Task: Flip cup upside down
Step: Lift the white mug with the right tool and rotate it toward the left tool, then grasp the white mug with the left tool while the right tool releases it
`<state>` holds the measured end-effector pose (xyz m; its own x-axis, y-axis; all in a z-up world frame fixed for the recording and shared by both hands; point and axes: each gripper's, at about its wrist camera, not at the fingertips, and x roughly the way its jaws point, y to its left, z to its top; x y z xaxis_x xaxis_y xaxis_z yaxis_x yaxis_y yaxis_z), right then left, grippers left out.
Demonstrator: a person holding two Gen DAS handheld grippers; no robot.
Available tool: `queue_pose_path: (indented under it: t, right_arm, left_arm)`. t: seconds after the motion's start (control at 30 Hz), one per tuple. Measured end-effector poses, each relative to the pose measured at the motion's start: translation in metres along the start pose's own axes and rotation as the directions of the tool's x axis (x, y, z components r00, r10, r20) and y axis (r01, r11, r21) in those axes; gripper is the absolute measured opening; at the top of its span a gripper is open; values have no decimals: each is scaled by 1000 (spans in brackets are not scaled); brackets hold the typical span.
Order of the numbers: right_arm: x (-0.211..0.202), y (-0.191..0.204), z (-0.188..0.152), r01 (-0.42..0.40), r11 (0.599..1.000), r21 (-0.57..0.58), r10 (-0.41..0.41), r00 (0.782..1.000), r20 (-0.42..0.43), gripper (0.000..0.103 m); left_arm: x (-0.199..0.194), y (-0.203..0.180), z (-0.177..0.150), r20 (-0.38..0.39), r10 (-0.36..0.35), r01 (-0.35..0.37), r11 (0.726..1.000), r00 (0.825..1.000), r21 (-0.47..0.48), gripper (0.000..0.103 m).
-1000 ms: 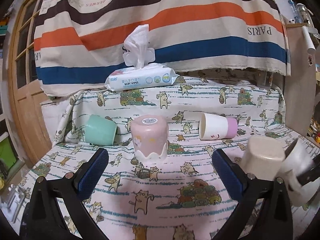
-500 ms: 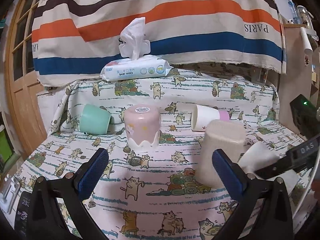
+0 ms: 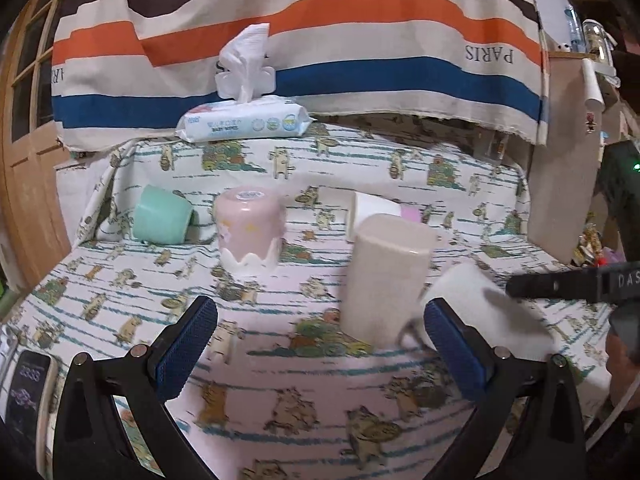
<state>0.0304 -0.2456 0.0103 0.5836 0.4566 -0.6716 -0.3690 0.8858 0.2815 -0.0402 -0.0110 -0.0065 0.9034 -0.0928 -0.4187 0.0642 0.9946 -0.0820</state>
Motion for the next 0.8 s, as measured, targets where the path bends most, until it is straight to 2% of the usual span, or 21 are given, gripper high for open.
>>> queue_pose_path:
  t: [0.07,0.13,0.23,0.33,0.4,0.5,0.57,0.7,0.8]
  right_arm:
    - [-15,-7,-3,46,999,-25,-44,996,80,95]
    - [-29,-16,-9,79,995,-58,-68,982,175,103]
    - [-48,-28,-22,123,988,-90,-92,954,287,102]
    - [-62,-38,-34,173,980,-98,-129,929,348,102]
    - [-70,-44,-41,169,982,-85,-126,918,375,102]
    - [-77,-53,-47,183,980,-81,-135,904,406,102]
    - [-81,-58,-50,220,971,-91,-160,886,435,102]
    - [-86,-64,-55,247,965,-91,-178,866,468,102]
    - [-91,-69,-60,275,957,-91,-196,847,495,102]
  left_arm:
    - [-3,-7,-1,-1,-13,13,1000,1000,-4,103]
    - [-6,-14,-1,-3,-26,26,1000,1000,-5,103]
    - [-10,-28,-2,0,-26,26,1000,1000,-3,103]
    - [-12,-45,-4,-12,26,-26,1000,1000,-1,103]
    - [-12,-55,-7,-22,48,-49,998,999,-28,103]
    - [-11,-67,-12,-42,16,-20,995,999,-102,103]
    - [-10,-79,-15,-55,-29,21,990,998,-142,103]
    - [-6,-107,-18,-85,-76,61,985,994,-163,103]
    - [1,-122,-21,-110,-84,64,983,990,-172,103]
